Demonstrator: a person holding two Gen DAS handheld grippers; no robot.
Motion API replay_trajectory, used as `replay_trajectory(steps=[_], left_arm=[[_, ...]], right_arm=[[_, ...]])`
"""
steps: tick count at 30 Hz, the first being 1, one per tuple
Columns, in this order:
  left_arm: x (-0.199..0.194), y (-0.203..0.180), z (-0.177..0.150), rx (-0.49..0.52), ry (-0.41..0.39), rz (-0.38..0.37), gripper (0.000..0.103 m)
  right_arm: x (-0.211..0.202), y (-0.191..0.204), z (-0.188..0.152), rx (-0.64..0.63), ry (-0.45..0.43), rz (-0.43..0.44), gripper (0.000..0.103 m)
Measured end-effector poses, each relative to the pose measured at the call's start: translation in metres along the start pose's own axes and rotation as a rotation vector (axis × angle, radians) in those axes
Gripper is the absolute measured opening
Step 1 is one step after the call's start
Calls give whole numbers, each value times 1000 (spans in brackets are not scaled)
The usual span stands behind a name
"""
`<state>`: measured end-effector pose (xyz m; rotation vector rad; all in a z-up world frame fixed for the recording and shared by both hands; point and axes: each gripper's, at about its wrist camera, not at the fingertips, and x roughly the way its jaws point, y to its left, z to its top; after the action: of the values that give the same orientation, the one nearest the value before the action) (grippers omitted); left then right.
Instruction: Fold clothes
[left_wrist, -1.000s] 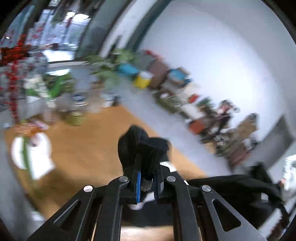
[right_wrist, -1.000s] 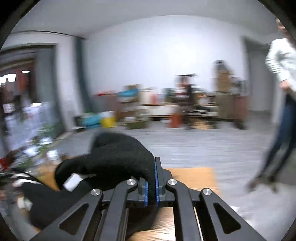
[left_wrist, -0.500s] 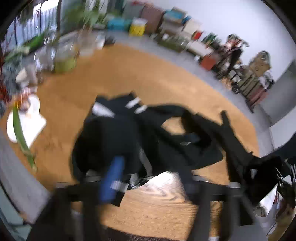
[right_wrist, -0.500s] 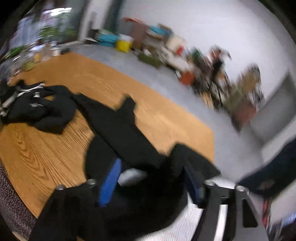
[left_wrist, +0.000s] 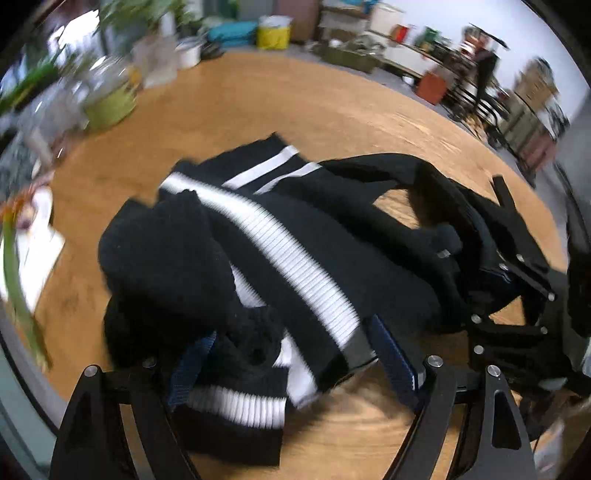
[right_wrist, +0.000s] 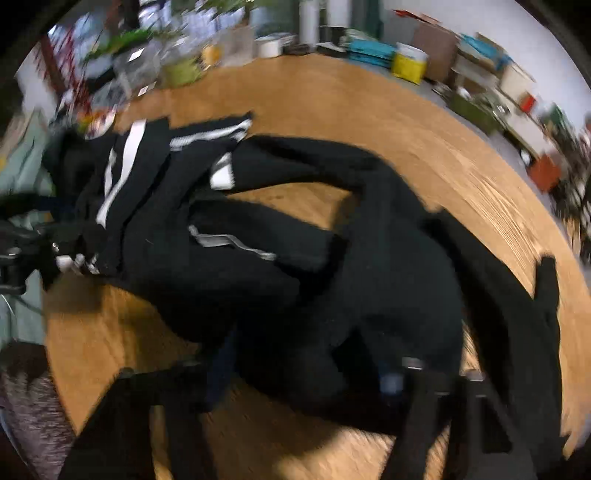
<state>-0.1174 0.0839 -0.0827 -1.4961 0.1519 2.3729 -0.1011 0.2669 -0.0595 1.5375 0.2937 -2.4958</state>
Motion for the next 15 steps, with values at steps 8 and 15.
replay_trajectory(steps=[8,15], left_arm=[[-85,28,133,-73,-310,-73,11],[-131,112,145,-396,-431,-39,100]], right_arm=[[-51,-3,131,-25,-269,-19,24],[-133,-20,233,124,-484,-112,101]])
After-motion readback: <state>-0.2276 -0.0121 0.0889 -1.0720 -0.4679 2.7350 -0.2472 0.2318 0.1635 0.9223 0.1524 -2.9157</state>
